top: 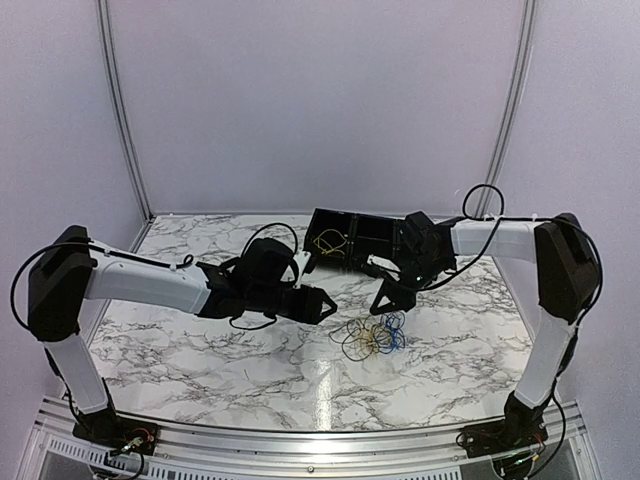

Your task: Untangle the cables

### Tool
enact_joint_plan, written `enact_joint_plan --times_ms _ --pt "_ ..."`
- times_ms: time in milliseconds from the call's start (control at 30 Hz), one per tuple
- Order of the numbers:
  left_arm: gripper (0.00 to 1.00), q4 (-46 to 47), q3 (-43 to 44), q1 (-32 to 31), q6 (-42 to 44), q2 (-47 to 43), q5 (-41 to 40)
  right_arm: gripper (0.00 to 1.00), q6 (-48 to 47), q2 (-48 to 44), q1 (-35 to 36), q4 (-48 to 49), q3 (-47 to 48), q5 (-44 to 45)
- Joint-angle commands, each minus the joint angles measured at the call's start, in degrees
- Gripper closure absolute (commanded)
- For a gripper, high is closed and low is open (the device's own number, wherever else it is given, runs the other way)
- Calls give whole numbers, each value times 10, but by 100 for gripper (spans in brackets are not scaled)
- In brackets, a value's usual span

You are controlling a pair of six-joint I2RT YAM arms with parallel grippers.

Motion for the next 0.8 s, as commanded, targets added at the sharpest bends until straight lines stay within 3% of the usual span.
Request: enact_joint_plan --times_ms 0,267,433,600,767 --pt "38 20 46 -13 22 27 5 100 14 -46 -1 -15 27 -16" --pt "36 87 104 -23 32 71 3 100 64 -105 36 -34 90 -41" --pt "36 179 103 -23 17 93 -19 100 110 -132 70 -33 153 -68" --pt "46 227 133 -23 -19 161 1 100 187 -137 81 -30 284 -98" --pt "58 275 96 -23 -59 194 7 100 260 -107 82 -23 462 -95"
